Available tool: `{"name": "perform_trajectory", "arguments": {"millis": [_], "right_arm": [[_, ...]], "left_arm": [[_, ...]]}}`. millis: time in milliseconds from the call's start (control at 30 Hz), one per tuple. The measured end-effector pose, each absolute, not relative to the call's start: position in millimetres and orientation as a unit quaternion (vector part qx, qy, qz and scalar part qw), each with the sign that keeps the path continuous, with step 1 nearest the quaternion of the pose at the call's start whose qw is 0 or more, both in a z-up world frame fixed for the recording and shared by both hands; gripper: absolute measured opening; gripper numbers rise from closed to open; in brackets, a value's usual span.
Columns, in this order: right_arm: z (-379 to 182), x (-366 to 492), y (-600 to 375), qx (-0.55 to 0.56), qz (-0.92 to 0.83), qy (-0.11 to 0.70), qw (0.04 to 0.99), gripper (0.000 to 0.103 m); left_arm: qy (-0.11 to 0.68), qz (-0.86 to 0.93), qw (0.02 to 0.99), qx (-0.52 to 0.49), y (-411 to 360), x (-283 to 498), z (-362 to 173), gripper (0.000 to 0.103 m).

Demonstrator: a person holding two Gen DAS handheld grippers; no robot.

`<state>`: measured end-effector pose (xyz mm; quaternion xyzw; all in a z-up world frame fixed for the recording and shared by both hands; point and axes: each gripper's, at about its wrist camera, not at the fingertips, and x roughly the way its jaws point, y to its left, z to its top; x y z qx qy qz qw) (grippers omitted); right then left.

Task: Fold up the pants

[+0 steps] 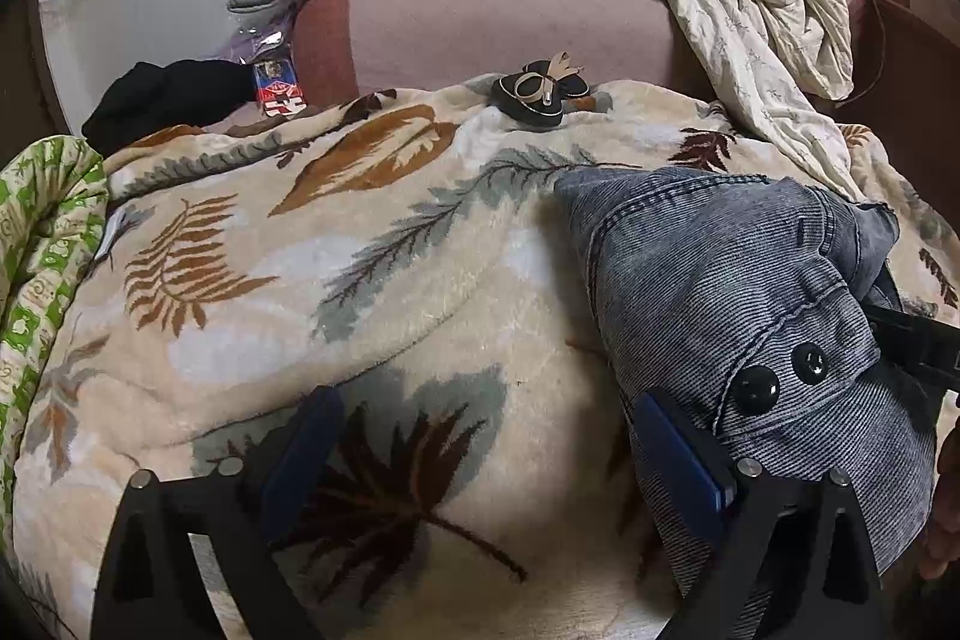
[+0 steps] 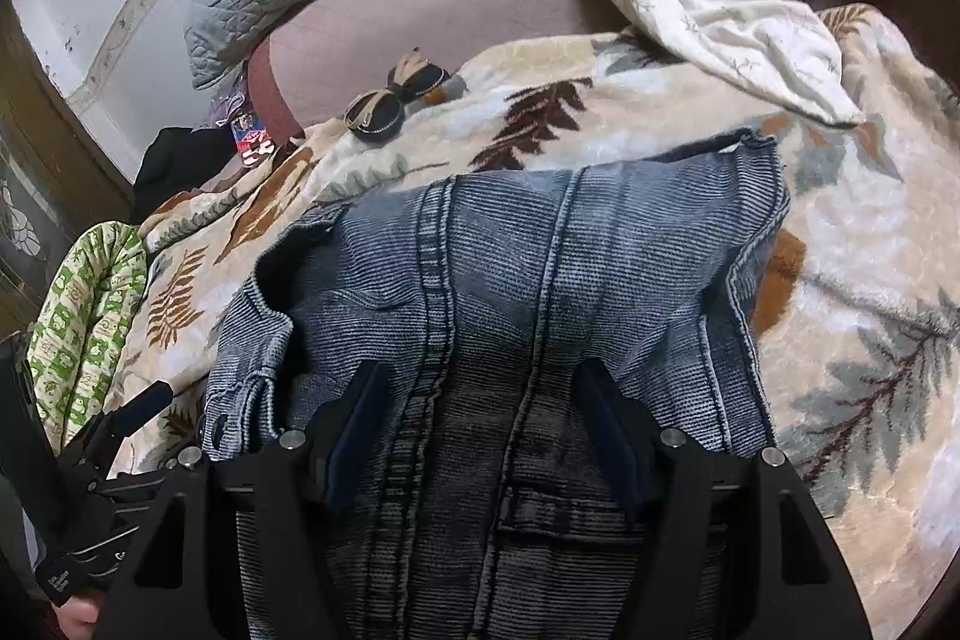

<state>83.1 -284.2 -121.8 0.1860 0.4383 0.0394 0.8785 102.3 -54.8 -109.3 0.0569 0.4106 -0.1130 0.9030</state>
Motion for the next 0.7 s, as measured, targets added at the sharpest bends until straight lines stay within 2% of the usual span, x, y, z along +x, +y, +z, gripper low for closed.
{"name": "perform_trajectory", "arguments": {"millis": [200,333,533,633,700], "right_arm": [[-120.9,82.9,-285.4,0.189,0.045,0.438,0.878,0.068],[-108.6,80.4,-294.3,0.218,0.054,0.436,0.871,0.068],[-77.1,69.5,-306.4,0.251,0.079,0.361,0.895,0.069],[-66.5,74.6,-307.5,0.251,0.090,0.336,0.903,0.077],[-65.7,81.3,-310.0,0.254,0.091,0.332,0.904,0.077]], "left_arm": [[0.407,-0.114,0.904,0.064,-54.6,101.2,-105.0,0.099],[0.375,-0.133,0.917,0.042,-50.2,92.4,-82.9,0.099],[0.328,-0.179,0.927,0.015,-55.2,77.6,-59.4,0.099],[0.322,-0.209,0.923,0.031,-69.1,69.1,-59.5,0.099],[0.321,-0.225,0.919,0.045,-78.3,63.8,-62.0,0.099]]}}
